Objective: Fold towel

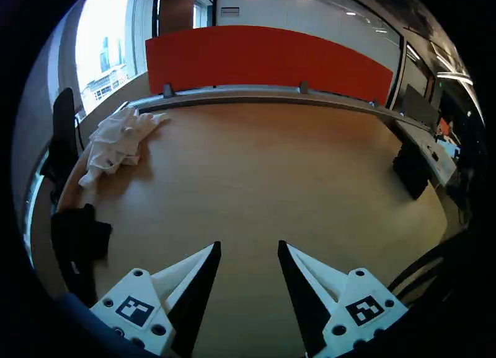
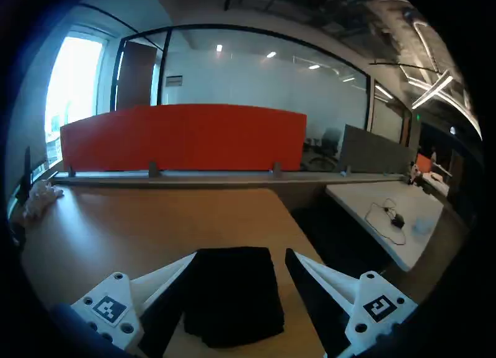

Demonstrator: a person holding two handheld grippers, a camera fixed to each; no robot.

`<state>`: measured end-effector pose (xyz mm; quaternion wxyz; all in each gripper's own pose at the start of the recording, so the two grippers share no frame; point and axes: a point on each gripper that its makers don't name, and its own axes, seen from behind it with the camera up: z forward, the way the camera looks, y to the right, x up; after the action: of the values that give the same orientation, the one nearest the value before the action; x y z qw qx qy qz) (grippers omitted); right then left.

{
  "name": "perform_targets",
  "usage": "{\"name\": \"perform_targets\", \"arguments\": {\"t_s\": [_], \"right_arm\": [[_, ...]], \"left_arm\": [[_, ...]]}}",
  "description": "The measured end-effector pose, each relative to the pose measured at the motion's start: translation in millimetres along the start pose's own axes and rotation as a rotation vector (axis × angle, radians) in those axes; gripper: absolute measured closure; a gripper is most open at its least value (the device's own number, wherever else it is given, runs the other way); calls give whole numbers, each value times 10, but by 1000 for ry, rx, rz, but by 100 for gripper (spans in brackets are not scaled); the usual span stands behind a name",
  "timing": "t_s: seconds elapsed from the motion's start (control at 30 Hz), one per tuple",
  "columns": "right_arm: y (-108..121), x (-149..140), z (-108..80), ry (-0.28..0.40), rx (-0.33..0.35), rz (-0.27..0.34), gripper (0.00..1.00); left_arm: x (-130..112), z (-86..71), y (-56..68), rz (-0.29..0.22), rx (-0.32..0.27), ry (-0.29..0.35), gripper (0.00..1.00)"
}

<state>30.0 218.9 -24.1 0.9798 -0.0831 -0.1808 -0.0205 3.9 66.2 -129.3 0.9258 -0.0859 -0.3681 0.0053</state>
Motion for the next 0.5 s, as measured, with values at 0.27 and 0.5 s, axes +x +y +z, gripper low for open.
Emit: {"name": "perform_targets", "arguments": {"t_s": [0.27, 0.5], "right_arm": [[-52, 219, -62, 84, -1, 8, 0], [-147, 362, -114, 126, 13, 10, 0]], "left_arm": [[106, -25, -7, -10, -3, 49, 33], [249, -40, -44, 5, 12, 102, 33]]}}
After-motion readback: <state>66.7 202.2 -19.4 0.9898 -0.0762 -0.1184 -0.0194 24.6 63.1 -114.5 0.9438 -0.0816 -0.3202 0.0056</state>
